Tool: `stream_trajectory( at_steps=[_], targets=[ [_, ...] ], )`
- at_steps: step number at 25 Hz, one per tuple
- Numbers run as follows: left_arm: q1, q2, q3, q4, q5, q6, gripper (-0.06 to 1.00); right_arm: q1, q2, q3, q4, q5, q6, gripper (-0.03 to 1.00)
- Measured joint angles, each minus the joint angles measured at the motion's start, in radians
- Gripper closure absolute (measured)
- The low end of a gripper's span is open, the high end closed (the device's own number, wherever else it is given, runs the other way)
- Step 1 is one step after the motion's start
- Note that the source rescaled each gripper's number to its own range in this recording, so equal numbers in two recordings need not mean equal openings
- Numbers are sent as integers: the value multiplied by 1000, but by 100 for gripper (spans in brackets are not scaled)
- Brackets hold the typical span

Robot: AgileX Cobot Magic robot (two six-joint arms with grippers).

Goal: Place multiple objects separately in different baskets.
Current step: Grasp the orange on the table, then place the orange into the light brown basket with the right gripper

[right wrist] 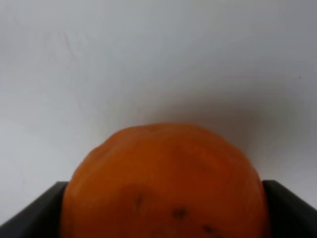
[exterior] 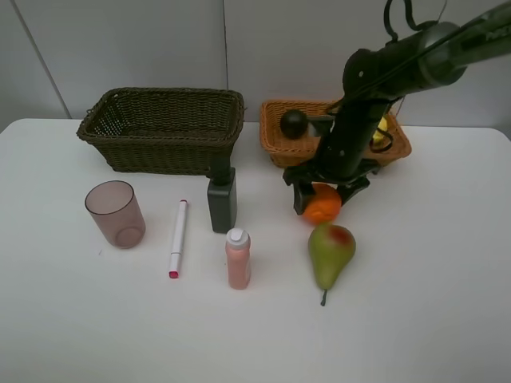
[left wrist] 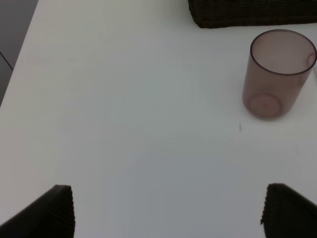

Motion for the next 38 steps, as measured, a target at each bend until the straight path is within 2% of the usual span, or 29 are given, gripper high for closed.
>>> stream_trajectory(
  at_steps=[11,17,20,24,33,38],
  targets=[
    [0,0,0,0,0,0,-6,0,0,-224,-38,232,-1,56],
    [0,0,0,0,0,0,-6,0,0,-360,-111,258,-1,56],
    [0,0,0,0,0,0,-6,0,0,-398,-189,219,-1,56],
    [0,0,0,0,0,0,-6,-9,1,-403,-265,102,-2,56],
    [0,0,0,0,0,0,-6,-78,10,-403,-287,-162,-4,56],
    [0,0,0,0,0,0,-6,-137,57,-403,-288,-258,-4,56]
  ],
)
